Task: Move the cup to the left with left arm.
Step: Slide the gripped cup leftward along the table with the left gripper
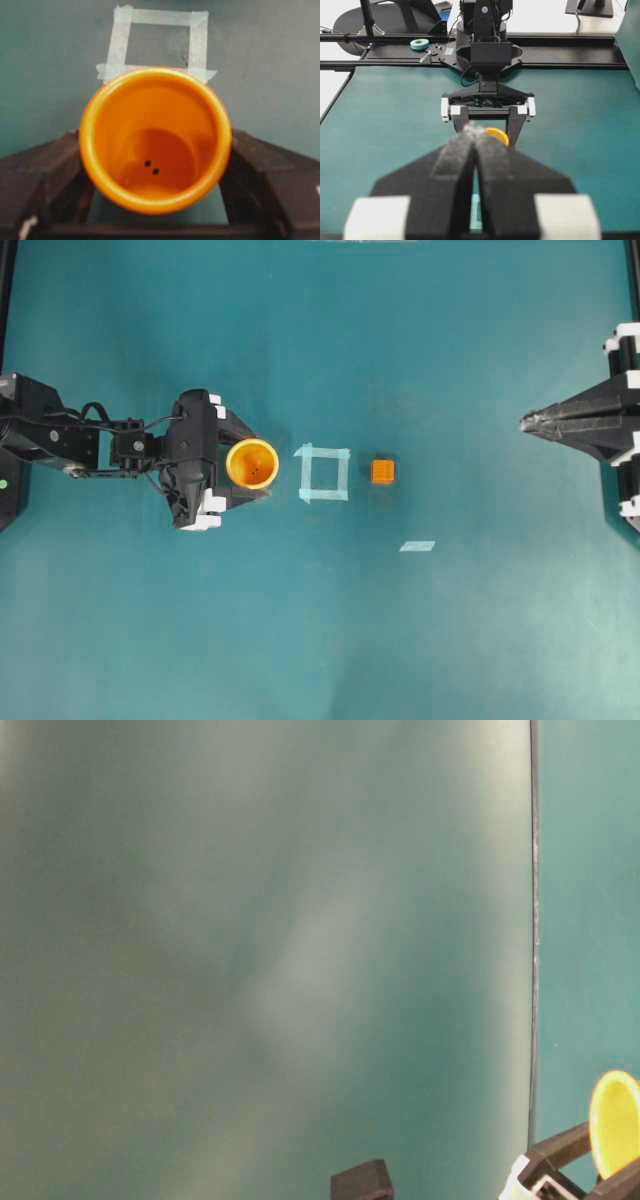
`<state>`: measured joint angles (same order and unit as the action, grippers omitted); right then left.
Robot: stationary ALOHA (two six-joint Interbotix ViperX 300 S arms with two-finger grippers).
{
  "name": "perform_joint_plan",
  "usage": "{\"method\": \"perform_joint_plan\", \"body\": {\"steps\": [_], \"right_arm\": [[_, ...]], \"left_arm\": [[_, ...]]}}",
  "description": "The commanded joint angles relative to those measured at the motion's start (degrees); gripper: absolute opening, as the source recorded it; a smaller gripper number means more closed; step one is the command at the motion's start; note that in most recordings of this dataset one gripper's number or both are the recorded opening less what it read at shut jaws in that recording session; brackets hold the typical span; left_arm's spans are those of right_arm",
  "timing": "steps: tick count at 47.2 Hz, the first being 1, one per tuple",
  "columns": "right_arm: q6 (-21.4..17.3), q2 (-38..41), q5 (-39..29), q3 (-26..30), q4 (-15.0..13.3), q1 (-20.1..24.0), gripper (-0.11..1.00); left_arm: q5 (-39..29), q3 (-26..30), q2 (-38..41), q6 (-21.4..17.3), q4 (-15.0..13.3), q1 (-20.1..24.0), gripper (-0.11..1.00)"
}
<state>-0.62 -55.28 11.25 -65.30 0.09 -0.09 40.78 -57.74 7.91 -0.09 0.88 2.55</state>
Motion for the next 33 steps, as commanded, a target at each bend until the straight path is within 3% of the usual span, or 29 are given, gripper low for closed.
{"method": "perform_joint_plan", "body": {"steps": [1,33], "right_arm": [[-0.1,0.4,0.0,1.9,0.3,0.0,-0.01],[-0.1,0.4,-0.4,1.9,0.3,0.0,-0.01]], "left_arm": [[0.3,0.5,-1.2,0.0,0.1,-0.2,0.67],[-3.6,-0.6,-5.7,0.8,0.0,-0.3,0.66]]}}
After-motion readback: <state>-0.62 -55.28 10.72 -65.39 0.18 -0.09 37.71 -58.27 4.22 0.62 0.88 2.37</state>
